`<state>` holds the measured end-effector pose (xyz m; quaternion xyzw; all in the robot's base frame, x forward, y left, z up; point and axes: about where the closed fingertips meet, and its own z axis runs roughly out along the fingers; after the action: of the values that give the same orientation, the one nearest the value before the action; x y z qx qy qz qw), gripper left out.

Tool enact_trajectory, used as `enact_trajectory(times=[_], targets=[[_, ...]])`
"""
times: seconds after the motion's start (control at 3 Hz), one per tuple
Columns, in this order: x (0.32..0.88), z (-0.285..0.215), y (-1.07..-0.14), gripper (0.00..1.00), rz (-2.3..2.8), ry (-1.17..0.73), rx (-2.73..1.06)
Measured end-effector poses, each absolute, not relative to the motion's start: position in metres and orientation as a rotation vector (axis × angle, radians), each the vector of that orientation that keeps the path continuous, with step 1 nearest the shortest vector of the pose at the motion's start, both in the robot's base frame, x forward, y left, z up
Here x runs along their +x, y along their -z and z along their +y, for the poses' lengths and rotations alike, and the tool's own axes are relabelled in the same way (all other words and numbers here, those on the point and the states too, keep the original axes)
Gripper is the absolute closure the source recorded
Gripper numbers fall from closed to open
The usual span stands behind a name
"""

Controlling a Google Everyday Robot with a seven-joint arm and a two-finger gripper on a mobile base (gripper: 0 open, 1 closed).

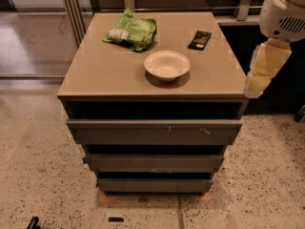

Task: Open middle drawer

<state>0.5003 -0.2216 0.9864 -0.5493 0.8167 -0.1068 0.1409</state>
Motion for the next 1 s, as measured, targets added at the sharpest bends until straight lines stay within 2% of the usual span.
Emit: enact_trajectory(times=[0.67,1.0], targets=[[0.500,-0.219,-0.976,0.00,2.356,0.250,-1.528],[0.490,-0.216,-0.922,0.00,2.405,0.011,-1.313]])
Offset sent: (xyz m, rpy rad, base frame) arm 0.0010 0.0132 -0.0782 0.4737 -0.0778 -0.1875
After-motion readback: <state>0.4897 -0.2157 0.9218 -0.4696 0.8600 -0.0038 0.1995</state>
